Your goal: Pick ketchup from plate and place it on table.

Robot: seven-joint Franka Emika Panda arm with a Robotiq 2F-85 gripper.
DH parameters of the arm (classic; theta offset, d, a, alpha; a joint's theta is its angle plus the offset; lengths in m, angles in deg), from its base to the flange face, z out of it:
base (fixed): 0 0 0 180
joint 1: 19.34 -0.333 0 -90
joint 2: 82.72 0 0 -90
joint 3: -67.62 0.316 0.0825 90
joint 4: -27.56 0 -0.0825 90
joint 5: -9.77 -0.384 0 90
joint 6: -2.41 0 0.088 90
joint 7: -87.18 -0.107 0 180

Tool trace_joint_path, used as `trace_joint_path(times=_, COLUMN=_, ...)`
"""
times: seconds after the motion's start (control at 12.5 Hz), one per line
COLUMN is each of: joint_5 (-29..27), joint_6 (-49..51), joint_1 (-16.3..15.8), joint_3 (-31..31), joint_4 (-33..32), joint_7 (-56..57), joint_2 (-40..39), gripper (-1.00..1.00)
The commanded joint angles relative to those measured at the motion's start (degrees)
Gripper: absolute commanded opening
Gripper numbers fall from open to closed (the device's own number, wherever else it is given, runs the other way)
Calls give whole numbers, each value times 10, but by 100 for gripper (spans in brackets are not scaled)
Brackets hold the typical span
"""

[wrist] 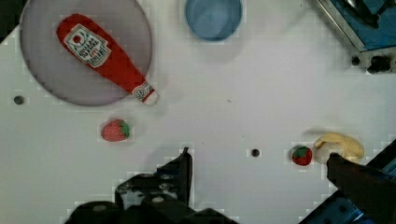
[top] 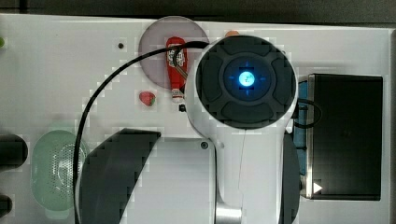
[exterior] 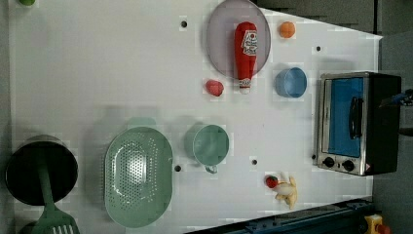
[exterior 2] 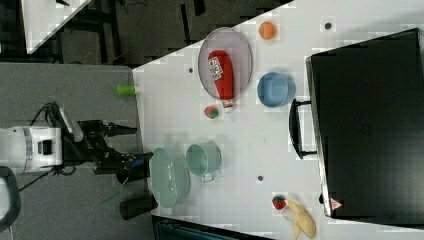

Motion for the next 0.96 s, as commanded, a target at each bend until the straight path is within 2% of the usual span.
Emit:
trace_joint_path(times=0.08, joint_5=-5, joint_6=1, joint_1=6, joint_3=12, joint_4=6, joint_7=22, joint_2=-43, gripper=100)
trace_joint_path(times=0.48, joint_5=-5, joint_6=-42, joint_1=0, joint_3=41, joint_4=7, joint_7=32, joint_2=-128, gripper=100)
trace_joint_path(times=0.96, joint_5=-4, joint_6=-168, joint_1=-12, joint_3=58, joint_4=8, joint_7=228, joint_2=-237, gripper=100)
